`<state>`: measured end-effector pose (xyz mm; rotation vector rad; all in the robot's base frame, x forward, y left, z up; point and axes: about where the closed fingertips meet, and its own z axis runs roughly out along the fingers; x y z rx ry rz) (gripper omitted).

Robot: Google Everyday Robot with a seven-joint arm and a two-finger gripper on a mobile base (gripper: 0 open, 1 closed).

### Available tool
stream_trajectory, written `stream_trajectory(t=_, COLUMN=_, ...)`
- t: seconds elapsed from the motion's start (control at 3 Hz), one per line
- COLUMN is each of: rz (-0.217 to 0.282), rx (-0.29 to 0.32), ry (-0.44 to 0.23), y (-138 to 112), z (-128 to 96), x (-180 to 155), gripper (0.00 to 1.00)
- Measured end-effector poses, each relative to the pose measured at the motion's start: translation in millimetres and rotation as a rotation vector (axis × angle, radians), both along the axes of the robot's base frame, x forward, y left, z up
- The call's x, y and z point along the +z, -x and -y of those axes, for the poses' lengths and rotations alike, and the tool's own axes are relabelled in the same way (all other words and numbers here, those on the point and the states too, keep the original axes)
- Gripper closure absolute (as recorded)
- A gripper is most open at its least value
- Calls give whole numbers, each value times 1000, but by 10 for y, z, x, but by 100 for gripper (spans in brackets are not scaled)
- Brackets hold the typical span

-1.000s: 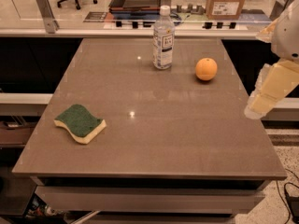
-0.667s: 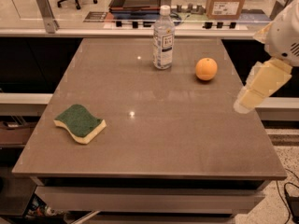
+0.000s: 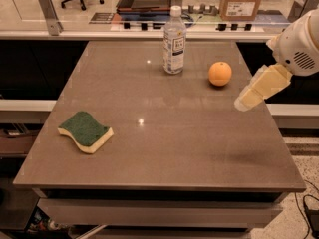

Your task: Move orange near sponge

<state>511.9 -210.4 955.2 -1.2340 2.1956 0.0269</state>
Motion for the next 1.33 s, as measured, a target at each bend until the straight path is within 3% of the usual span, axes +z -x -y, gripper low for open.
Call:
stream_trajectory(t=0.67, rz=80, rx=-15, ry=-105, y=-433, z=105, x=-276, gripper=0)
stream_trajectory(t=1.33, rz=135, rx=60, ry=-214, y=-939, z=46, x=-475, gripper=0)
